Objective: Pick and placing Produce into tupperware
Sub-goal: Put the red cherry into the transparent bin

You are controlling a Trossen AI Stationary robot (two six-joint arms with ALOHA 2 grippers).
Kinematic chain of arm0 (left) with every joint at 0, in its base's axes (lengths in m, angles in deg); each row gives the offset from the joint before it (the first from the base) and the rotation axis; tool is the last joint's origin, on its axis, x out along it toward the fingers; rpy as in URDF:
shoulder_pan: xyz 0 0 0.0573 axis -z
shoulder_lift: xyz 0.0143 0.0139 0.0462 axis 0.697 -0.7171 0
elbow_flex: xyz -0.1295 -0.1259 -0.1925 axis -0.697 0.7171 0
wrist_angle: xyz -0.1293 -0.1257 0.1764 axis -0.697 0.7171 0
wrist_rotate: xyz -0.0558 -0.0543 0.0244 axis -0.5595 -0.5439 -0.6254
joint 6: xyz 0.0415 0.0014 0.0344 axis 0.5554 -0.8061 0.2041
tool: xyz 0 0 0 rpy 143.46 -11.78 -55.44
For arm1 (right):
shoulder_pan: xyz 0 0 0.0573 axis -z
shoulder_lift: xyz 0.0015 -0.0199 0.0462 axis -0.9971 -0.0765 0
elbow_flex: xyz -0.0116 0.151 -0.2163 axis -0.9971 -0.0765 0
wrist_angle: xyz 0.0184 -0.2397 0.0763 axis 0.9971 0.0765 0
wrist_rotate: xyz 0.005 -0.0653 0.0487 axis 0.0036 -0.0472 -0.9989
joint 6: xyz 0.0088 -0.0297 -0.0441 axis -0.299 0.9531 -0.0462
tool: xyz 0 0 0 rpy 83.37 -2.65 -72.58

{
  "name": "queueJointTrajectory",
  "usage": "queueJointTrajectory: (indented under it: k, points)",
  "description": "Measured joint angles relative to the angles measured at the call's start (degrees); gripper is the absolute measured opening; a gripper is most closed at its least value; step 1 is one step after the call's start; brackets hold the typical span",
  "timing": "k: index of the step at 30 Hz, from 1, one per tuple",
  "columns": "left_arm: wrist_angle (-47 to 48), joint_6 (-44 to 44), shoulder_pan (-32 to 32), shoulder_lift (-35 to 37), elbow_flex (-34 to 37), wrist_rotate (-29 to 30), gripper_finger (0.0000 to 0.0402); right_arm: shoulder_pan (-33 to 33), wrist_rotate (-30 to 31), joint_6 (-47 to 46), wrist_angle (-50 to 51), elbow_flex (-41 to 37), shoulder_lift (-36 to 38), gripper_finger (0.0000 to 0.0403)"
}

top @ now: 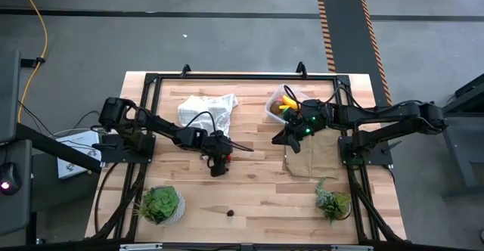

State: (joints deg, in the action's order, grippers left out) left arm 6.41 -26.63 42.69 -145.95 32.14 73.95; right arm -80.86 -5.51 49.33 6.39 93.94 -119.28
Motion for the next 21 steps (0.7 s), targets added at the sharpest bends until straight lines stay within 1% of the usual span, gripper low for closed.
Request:
queueJointTrajectory:
  k: [3,13,16,21]
  points:
    - [-0.4,-0.4,0.0,-0.1,0.0,1.2,0.0140,0.0,0.0,0.0,0.0,0.0,0.0,0.0075]
    - [-0.3,0.0,0.0,0.0,0.0,1.2,0.0139,0.0,0.0,0.0,0.0,0.0,0.0,0.0075]
    - [-0.2,0.9,0.0,0.0,0.0,1.3,0.0127,0.0,0.0,0.0,0.0,0.0,0.0,0.0075]
    - [-0.2,1.0,0.0,0.0,0.0,1.5,0.0089,0.0,0.0,0.0,0.1,0.0,0.0,0.0075]
